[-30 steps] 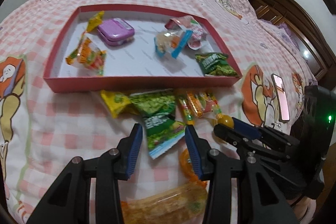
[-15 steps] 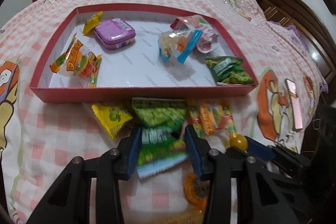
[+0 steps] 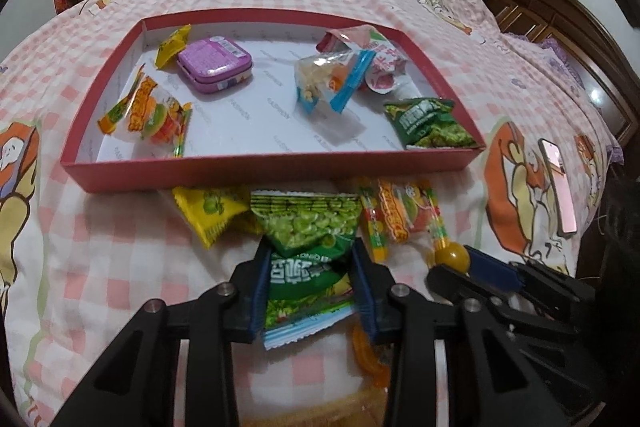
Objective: Organize snacks
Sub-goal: 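Grasp the green bag with the left gripper while the right gripper grasps the jelly cup, then carry the green bag with the left gripper while the right gripper carries the jelly cup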
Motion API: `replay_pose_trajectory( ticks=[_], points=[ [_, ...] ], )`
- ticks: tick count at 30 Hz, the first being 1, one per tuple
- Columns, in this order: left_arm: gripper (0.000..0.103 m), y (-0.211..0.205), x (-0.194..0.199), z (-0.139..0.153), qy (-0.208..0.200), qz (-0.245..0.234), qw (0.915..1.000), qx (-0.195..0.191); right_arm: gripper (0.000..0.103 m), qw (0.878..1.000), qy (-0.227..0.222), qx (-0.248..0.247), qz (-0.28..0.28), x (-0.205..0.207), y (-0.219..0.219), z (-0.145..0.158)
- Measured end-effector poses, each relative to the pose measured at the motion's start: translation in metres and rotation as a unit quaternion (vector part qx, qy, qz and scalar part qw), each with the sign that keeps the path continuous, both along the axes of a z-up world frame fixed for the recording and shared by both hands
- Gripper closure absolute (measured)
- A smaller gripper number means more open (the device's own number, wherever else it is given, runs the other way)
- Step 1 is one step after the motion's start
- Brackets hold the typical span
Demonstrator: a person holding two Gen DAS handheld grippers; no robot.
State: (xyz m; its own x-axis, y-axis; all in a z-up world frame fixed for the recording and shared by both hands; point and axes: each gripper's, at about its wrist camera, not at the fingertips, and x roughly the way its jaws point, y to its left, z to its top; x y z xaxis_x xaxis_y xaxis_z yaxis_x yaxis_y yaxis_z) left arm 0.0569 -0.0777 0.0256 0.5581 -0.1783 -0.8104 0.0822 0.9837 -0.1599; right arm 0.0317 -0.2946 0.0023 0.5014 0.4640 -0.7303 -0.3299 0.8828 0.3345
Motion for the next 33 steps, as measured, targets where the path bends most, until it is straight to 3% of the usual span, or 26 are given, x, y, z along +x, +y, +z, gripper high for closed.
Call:
replay_pose_trajectory(
  ticks=[19,33],
  points=[
    [0.066,0.027,-0.027,0.019,0.003,0.007,0.9995,-0.032,0.068,1.0,-0.001,-0.007,-0.003,-0.01,0.006,0.016],
    [0.065,0.047,-0.027,0.07,-0.043,0.011,0.9987,-0.024,0.068,0.999,-0.028,-0.017,0.013,-0.011,0.014,0.065]
  ],
)
